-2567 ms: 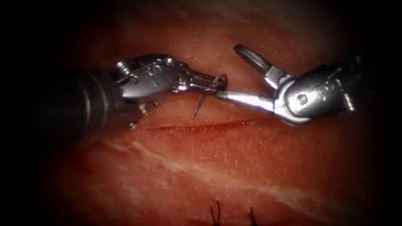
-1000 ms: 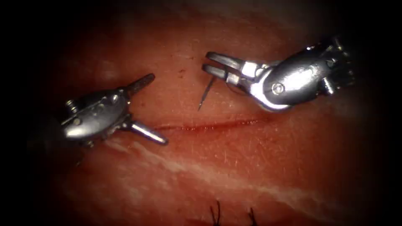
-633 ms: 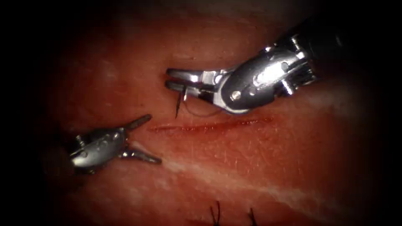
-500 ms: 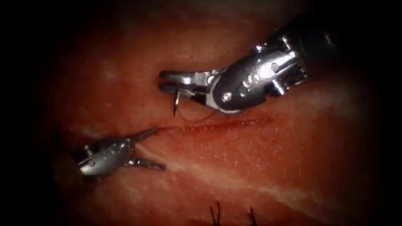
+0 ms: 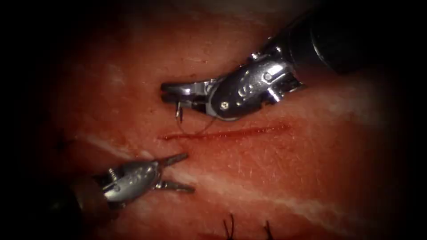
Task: Wound Closure
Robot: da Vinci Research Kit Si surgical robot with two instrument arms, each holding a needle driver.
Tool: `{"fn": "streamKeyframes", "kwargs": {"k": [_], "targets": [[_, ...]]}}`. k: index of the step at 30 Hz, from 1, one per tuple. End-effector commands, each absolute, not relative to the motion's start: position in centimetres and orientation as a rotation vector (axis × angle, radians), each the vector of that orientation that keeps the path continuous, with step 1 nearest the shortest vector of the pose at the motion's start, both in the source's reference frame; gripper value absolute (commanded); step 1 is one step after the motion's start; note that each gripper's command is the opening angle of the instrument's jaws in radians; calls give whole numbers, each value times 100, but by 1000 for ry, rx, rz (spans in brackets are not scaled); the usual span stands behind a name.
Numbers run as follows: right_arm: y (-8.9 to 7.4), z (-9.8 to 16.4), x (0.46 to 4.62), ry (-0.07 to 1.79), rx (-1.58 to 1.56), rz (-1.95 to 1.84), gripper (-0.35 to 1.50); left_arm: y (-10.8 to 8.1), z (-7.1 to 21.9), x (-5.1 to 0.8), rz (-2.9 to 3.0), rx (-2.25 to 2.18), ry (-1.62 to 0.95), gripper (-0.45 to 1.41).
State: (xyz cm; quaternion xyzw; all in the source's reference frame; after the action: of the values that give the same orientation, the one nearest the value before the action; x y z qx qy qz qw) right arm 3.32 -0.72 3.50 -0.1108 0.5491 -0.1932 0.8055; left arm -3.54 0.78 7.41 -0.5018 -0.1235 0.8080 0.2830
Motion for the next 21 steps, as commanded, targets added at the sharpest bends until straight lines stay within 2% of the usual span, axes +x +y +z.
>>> {"fn": "streamKeyframes", "kwargs": {"k": [1,21], "targets": [[-79,356,338,1175,-241,-422,-35,72,748,-362,2161,-1345,-337,29],[-85,371,344,1149,-380,-599,-35,71,749,-363,2165,-1353,-345,26]]}}
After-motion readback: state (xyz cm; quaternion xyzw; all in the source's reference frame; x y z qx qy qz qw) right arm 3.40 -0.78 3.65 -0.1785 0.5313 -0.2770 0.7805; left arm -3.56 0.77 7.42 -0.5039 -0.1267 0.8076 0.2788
